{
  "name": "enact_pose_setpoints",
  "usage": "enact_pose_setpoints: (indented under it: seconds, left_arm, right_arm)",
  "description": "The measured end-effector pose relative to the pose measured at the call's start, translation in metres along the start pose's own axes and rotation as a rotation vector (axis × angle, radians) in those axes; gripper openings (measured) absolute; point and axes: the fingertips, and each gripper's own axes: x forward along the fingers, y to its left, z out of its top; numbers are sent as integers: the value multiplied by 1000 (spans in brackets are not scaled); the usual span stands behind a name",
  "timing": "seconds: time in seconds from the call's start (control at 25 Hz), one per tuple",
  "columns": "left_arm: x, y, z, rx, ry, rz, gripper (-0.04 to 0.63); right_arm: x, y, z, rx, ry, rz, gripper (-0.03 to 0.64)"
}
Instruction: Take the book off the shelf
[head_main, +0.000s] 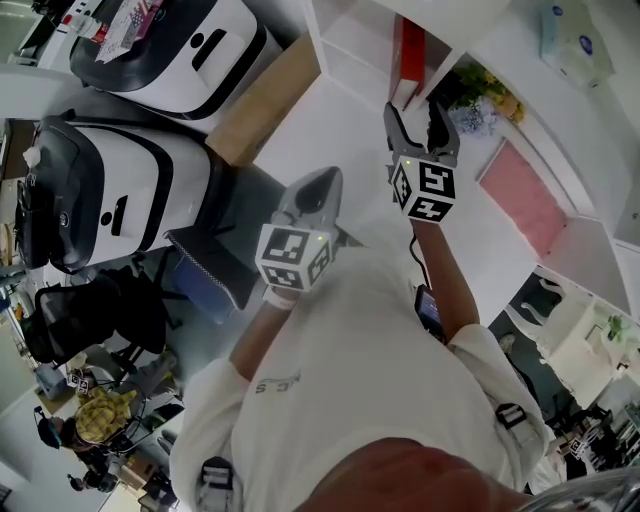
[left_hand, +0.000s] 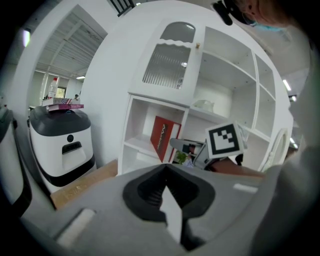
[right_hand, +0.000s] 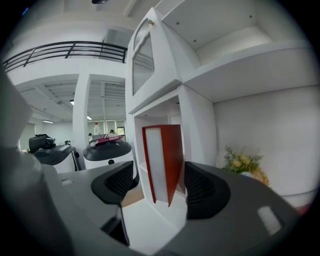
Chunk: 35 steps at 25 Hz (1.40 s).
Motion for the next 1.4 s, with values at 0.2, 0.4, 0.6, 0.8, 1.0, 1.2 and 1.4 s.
enact_pose_setpoints:
  seconds: [0.2, 0.4, 0.6, 0.8, 1.0, 1.2, 1.4]
  left_arm:
    - [5, 8, 6, 27, -3, 8, 0]
    - [8, 17, 8, 5, -7, 24, 0]
    - [12, 22, 7, -21, 0, 28, 0]
    - [17, 20, 5, -26, 9, 18, 0]
    - [12, 23, 4, -36, 13, 20, 0]
    - [9, 27, 0, -47, 16, 32, 0]
    - [6, 33, 1, -56, 8, 50, 0]
  right_arm:
    - [16, -11, -11, 37, 22, -18, 307]
    - [28, -11, -12, 41, 32, -16, 312]
    - [44, -13, -8, 39, 37, -31, 318]
    - [54, -8, -12, 36, 52, -14, 316]
    - [62, -5, -8, 30, 46, -24, 316]
    - [71, -11, -1, -11, 46, -99, 210]
    - [70, -13, 0, -24, 55, -119, 190]
